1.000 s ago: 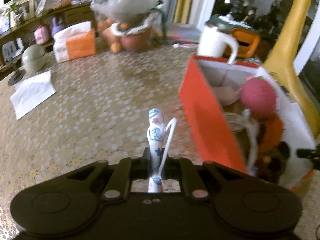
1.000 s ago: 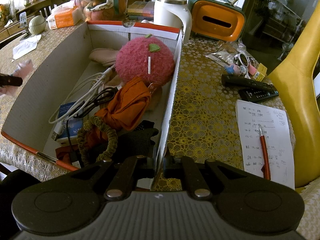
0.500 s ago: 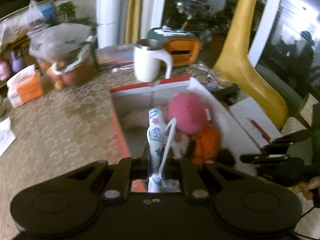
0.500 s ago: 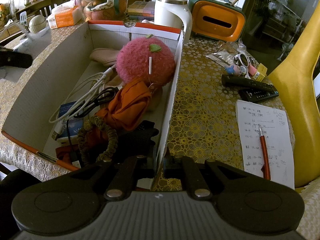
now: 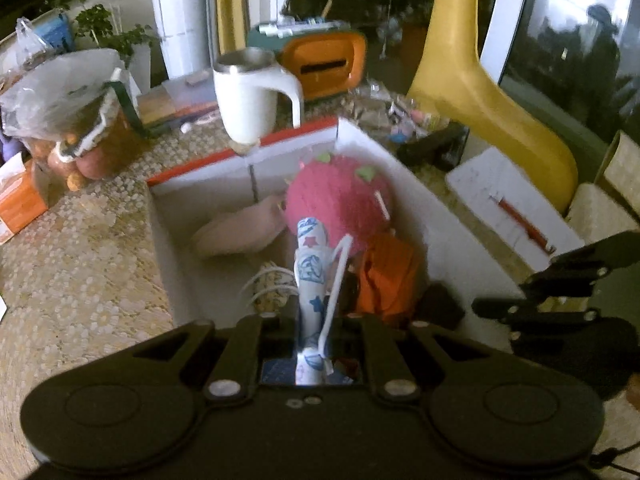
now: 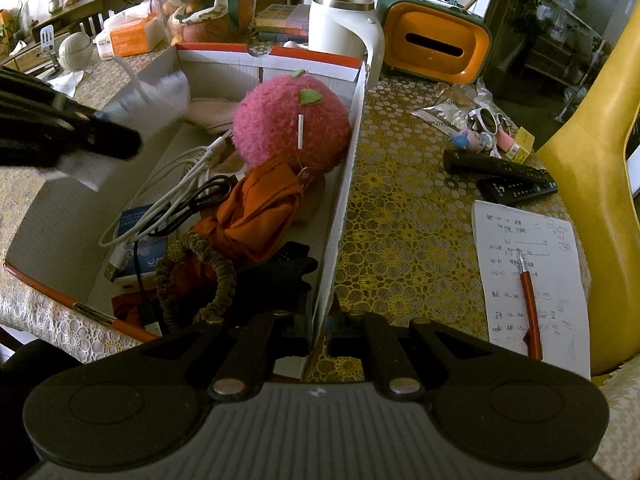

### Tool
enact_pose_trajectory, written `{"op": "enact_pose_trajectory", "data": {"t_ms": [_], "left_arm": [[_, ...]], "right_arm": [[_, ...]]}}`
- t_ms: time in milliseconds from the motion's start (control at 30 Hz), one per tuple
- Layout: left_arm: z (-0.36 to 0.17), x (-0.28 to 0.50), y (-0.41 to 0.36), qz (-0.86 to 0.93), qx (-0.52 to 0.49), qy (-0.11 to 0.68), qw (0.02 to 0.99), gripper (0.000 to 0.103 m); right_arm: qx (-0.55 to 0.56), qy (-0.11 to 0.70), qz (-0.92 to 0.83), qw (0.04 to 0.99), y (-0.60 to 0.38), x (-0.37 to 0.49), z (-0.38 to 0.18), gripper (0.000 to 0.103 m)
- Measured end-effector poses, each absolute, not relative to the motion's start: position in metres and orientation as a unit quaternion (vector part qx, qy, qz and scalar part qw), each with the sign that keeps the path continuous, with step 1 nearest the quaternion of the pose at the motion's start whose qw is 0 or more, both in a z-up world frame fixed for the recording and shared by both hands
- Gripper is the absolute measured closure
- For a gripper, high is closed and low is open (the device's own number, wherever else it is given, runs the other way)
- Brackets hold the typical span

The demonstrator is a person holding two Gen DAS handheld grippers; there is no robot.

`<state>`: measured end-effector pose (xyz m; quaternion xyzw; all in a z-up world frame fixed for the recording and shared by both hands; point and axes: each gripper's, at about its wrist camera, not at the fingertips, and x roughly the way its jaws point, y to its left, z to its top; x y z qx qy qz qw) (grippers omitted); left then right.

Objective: Organize objects
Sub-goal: 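Carry the white printed pouch into the box and lower it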

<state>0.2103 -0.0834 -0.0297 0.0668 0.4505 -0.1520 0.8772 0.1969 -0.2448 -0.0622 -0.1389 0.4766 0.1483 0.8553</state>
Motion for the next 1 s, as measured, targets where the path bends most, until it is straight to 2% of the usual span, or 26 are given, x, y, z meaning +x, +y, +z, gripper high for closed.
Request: {"op": "enact_pose_trajectory", "data": {"t_ms": [300,733,900,967,1000], "left_arm": [[-0.059,0.223,-0.095,-0.133,0.095,0.48,0.862,0.094],[-0.075,0.232,-0.095,-0.136,0.089,0.501,0.85,0.087],[-0.074,0.232,-0.093,-0.136,0.089,0.502,0.85,0.079],[-0.074,0.231,-0.091,-0.142,0.078,0.505,0.848,0.067],[-0.074,0.229,-0.091,-0.145,0.075,0.506,0.847,0.065]], "right_arm": [[-0.139,0.477,0.149,0.855,-0.245,0.197,-0.062,0.097],[-0.139,0.477,0.149,0.855,-0.245,0.197,-0.062,0.097],[-0.14,0.477,0.146,0.855,-0.243,0.197,-0.061,0.097],[-0.14,0.477,0.145,0.855,-0.242,0.197,-0.06,0.097],[-0.139,0.478,0.144,0.855,-0.241,0.197,-0.06,0.097]]}}
